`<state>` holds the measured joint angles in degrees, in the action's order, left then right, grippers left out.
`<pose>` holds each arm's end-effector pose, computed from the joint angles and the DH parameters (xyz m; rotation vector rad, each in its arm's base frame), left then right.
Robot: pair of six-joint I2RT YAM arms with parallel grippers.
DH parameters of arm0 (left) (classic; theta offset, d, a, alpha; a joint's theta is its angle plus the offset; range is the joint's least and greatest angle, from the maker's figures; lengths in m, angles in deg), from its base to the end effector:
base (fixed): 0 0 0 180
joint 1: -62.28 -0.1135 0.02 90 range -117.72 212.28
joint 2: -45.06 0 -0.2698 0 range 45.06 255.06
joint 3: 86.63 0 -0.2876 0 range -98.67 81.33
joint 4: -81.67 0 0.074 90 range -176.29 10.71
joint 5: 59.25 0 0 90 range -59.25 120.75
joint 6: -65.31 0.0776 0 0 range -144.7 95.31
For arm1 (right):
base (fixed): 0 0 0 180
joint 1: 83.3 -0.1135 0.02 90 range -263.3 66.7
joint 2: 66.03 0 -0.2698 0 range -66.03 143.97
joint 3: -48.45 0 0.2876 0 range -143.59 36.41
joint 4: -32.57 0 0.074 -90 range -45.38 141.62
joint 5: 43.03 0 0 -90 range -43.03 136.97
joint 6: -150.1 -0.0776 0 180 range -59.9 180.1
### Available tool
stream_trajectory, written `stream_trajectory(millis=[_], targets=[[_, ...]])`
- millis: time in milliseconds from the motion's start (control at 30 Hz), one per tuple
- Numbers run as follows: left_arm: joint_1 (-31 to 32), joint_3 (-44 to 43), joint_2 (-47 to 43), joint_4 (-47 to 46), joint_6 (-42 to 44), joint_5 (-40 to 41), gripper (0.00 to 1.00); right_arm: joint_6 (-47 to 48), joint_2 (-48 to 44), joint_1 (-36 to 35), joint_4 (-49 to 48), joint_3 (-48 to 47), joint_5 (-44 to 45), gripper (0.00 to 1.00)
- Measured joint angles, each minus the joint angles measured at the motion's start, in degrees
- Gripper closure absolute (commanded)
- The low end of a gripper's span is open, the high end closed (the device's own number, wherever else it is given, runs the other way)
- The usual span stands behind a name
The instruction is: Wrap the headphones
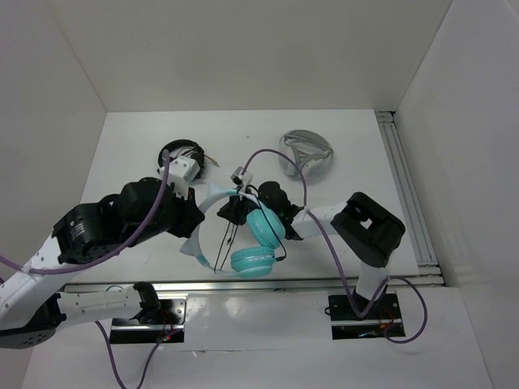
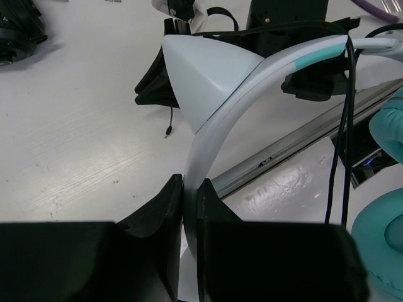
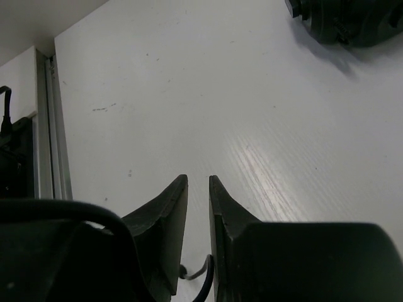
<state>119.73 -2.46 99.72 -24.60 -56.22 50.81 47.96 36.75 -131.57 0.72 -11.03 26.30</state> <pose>0.1323 -0.1578 0.4439 0.2779 2.1324 -0.5518 0.2676 0.3411 0.1503 -0.8439 1.6892 1.0627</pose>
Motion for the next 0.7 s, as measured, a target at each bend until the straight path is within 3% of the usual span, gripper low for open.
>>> stream_trajectory(millis=[700], targets=[[0.1,-0.9,-3.9,0.2,-3.5,3.2,1.00,-4.8,5.7,0.7,-7.2,4.3,-1.2,0.71]])
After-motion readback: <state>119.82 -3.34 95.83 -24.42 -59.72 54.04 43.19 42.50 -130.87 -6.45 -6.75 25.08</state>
